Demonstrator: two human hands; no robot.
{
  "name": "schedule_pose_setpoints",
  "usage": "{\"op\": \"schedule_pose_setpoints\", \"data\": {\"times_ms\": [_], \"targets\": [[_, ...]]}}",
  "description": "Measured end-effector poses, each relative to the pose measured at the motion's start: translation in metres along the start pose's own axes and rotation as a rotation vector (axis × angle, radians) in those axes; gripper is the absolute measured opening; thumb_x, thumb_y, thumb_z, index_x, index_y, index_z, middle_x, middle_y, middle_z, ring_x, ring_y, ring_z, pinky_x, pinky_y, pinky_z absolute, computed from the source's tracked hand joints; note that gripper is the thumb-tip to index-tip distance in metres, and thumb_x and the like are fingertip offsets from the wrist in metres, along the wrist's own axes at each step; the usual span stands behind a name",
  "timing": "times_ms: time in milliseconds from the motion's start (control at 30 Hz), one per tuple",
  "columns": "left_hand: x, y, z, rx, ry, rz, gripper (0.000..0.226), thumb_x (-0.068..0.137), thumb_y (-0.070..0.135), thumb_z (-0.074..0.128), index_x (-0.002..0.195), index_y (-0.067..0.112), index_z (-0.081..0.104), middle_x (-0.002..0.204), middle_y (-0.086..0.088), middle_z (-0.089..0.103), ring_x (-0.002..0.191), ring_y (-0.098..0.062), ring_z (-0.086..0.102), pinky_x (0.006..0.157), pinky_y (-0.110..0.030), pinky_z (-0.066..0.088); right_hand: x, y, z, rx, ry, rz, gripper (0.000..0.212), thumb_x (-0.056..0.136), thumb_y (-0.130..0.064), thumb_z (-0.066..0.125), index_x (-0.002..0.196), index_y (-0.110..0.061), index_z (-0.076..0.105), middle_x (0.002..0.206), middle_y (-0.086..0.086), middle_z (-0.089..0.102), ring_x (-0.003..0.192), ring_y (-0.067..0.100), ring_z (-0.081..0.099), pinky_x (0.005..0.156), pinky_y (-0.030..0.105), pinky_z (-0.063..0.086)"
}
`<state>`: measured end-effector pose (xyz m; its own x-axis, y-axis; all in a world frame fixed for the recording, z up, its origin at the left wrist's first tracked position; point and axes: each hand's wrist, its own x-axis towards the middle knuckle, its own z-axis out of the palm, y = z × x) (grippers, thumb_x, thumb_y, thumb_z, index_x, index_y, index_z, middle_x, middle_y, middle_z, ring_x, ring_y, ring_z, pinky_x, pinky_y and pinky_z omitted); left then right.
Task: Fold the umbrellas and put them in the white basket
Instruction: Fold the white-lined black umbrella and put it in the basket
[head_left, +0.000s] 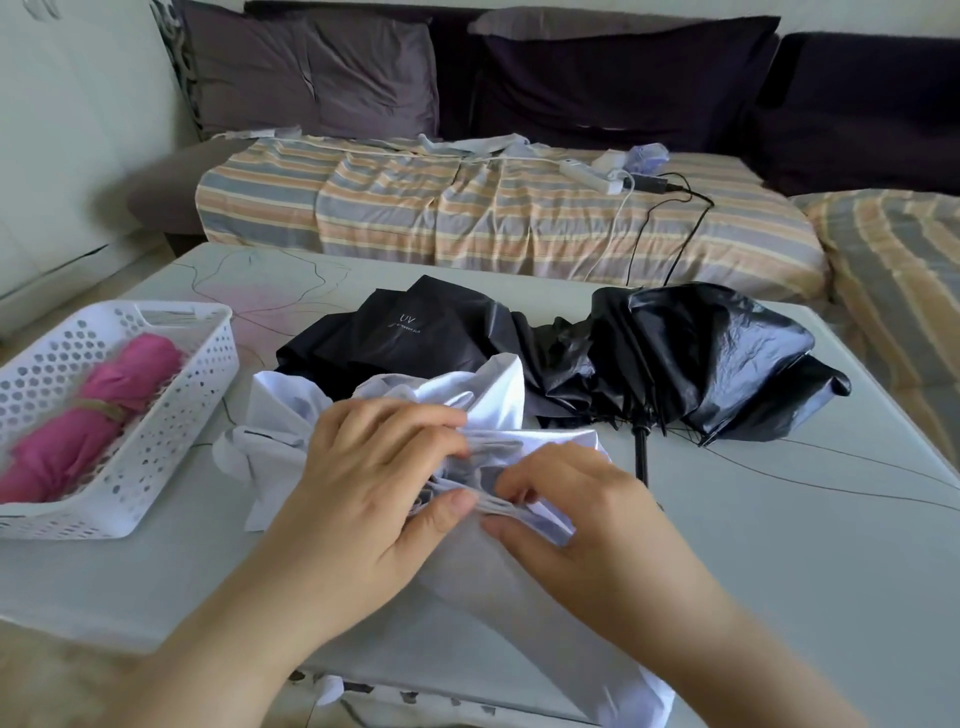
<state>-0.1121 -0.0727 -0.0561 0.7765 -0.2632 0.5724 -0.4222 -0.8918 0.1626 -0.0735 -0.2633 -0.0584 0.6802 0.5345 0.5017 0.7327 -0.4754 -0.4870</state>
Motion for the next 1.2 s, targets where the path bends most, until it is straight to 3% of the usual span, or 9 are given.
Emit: {"op": "schedule_pose_setpoints", "data": {"times_ms": [167,267,333,400,567,767,933,1033,1200], "targets": [[-0.002,-0.002,-0.002,-0.116,-0.025,-0.044,0.042,0.093,0.060,0.036,0.108,0.023,0.049,0.115,0.007,0.042,0.095,-0.006,0.047,0.087,-0.011,0.033,0.003,-0.008,0.009,0.107,-0.115,0.157,0.037,0.082,-0.052,0.045,0.078,-0.022,0.065,0.072,-0.010,0.061,0.073,0.002,0.051,0.066,0.019,0.040],[-0.003,-0.003,-0.006,-0.153,-0.034,-0.044,0.055,0.085,0.068,0.042,0.107,0.019,0.053,0.110,0.009,0.042,0.080,0.002,0.044,0.078,0.001,0.031,0.005,-0.007,0.010,0.089,-0.135,0.135,0.028,0.085,-0.039,0.048,0.079,-0.019,0.066,0.067,-0.014,0.056,0.066,-0.009,0.045,0.071,0.009,0.033],[-0.004,-0.006,-0.006,-0.160,-0.015,-0.049,0.051,0.088,0.062,0.042,0.104,0.016,0.059,0.108,0.009,0.045,0.080,0.000,0.047,0.076,0.000,0.033,0.007,-0.006,0.008,0.107,-0.154,0.108,0.012,0.085,-0.029,0.055,0.074,-0.027,0.057,0.063,-0.018,0.049,0.066,-0.012,0.043,0.069,0.008,0.033],[-0.004,-0.008,-0.005,-0.186,-0.005,-0.048,0.047,0.090,0.057,0.043,0.104,0.015,0.061,0.108,0.008,0.047,0.084,-0.001,0.050,0.076,-0.005,0.037,0.009,-0.006,0.006,0.094,-0.128,0.025,0.029,0.083,-0.018,0.062,0.073,-0.038,0.043,0.062,-0.023,0.042,0.067,-0.012,0.042,0.068,0.007,0.033],[-0.004,-0.006,-0.001,-0.305,-0.041,-0.022,0.033,0.094,0.050,0.040,0.114,0.026,0.051,0.116,0.012,0.046,0.104,0.002,0.048,0.084,-0.009,0.038,0.005,-0.006,0.008,0.164,-0.169,0.085,0.007,0.085,-0.020,0.058,0.085,-0.026,0.062,0.081,-0.016,0.057,0.078,0.003,0.054,0.069,0.023,0.045],[-0.006,-0.014,0.005,-0.100,-0.004,0.056,0.025,0.093,0.031,0.044,0.115,0.028,0.055,0.123,0.009,0.049,0.093,-0.018,0.046,0.092,-0.020,0.031,0.006,-0.008,0.001,0.296,-0.255,0.043,0.049,0.088,0.004,0.052,0.121,-0.030,0.064,0.107,-0.036,0.061,0.100,-0.018,0.054,0.082,0.003,0.038],[-0.007,-0.023,0.008,-0.025,0.069,-0.033,0.011,0.092,0.026,0.042,0.095,0.024,0.052,0.113,0.004,0.050,0.085,-0.027,0.047,0.085,-0.024,0.030,0.002,0.002,0.000,0.021,-0.127,0.110,0.026,0.087,-0.014,0.056,0.098,-0.036,0.047,0.098,-0.017,0.054,0.083,0.006,0.051,0.067,0.023,0.042],[-0.008,-0.030,0.007,-0.044,0.089,-0.121,0.012,0.091,0.026,0.041,0.097,0.023,0.052,0.110,0.005,0.048,0.086,-0.029,0.049,0.082,-0.026,0.033,0.000,0.017,-0.004,-0.236,0.000,-0.014,0.010,0.082,-0.025,0.054,0.090,-0.025,0.060,0.093,-0.009,0.047,0.080,0.014,0.043,0.069,0.027,0.043],[-0.007,-0.030,0.006,-0.043,0.065,-0.102,0.012,0.092,0.027,0.041,0.096,0.022,0.051,0.107,0.002,0.050,0.085,-0.030,0.050,0.082,-0.029,0.034,-0.008,0.043,-0.009,-0.403,-0.075,-0.021,0.029,0.083,-0.045,0.048,0.067,-0.028,0.065,0.095,-0.011,0.044,0.085,0.016,0.038,0.072,0.034,0.037]]}}
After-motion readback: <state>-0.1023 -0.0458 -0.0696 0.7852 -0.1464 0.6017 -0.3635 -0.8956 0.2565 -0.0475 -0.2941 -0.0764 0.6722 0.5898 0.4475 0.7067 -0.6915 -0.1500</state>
